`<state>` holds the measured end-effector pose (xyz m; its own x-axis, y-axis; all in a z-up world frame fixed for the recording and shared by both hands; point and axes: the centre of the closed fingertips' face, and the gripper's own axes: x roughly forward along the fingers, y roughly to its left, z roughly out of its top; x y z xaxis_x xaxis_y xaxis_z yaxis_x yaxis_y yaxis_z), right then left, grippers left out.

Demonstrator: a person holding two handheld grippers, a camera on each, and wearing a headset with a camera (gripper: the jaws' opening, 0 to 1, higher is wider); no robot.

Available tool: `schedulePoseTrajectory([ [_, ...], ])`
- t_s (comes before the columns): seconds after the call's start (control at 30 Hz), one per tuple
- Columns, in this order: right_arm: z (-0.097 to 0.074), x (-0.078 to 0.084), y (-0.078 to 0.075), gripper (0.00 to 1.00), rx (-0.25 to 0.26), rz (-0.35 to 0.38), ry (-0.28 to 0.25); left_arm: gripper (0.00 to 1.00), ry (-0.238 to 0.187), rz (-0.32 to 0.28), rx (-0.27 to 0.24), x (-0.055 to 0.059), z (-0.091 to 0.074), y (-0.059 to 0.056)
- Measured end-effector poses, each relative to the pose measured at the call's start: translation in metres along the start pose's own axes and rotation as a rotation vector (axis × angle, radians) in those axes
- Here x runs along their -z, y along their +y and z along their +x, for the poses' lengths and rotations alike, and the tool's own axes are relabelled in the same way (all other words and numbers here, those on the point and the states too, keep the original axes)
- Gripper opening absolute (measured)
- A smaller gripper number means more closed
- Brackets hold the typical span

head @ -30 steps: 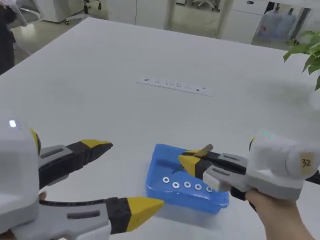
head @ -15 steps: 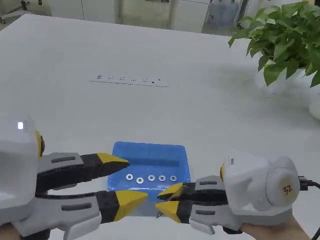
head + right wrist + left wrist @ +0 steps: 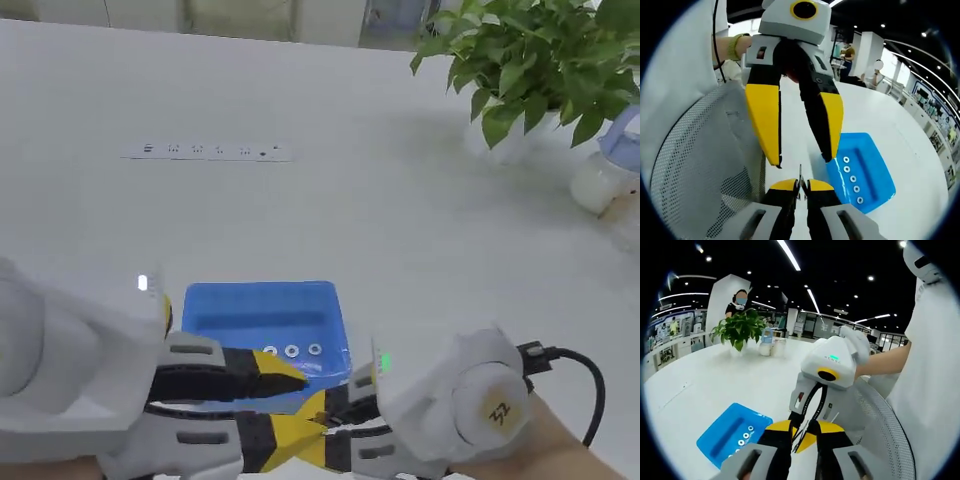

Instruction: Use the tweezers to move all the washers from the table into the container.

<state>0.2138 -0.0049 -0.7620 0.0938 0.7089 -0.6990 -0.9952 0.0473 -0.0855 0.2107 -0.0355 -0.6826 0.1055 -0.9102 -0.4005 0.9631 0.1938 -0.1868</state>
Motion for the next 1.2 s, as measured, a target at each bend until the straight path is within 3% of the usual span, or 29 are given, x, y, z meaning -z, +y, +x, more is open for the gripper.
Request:
schedulePoseTrajectory([
  [0.07, 0.0, 0.002, -0.001, 0.03, 0.0, -0.004, 0.009, 0.1, 0.007, 0.011, 0.015, 0.0, 0.003, -0.001],
  [0.13, 0.001, 0.002, -0.001, 0.03, -0.002, -0.006, 0.013, 0.06, 0.073, 0.041, 0.013, 0.01, 0.006, 0.0],
  [0.2, 0.002, 0.003, 0.0, 0.03, -0.007, -0.011, 0.019, 0.04, 0.077, 0.035, -0.002, 0.009, 0.01, 0.003],
  [0.33, 0.003, 0.004, -0.001, 0.03, -0.01, -0.015, 0.027, 0.0, 0.091, 0.051, 0.029, 0.01, 0.012, -0.001],
  [0.4, 0.003, 0.006, -0.001, 0.03, -0.013, -0.013, 0.033, 0.0, 0.131, 0.082, 0.02, 0.016, 0.012, 0.002],
  [0.6, 0.005, 0.01, 0.0, 0.04, -0.021, -0.01, 0.046, 0.0, 0.175, 0.133, -0.005, 0.022, 0.007, 0.01],
  [0.7, 0.009, 0.016, -0.002, 0.04, -0.02, -0.011, 0.062, 0.0, 0.236, 0.168, -0.023, 0.035, 0.003, 0.017],
  [0.97, 0.022, 0.024, -0.003, 0.05, -0.043, 0.008, 0.06, 0.0, 0.32, 0.214, -0.041, 0.062, 0.001, 0.02],
  [1.03, 0.025, 0.024, -0.003, 0.06, -0.037, 0.044, 0.037, 0.0, 0.349, 0.226, -0.049, 0.068, -0.001, 0.023],
  [1.2, 0.016, 0.016, -0.009, 0.25, 0.024, 0.187, -0.061, 0.0, 0.397, 0.223, -0.051, 0.083, -0.006, 0.027],
])
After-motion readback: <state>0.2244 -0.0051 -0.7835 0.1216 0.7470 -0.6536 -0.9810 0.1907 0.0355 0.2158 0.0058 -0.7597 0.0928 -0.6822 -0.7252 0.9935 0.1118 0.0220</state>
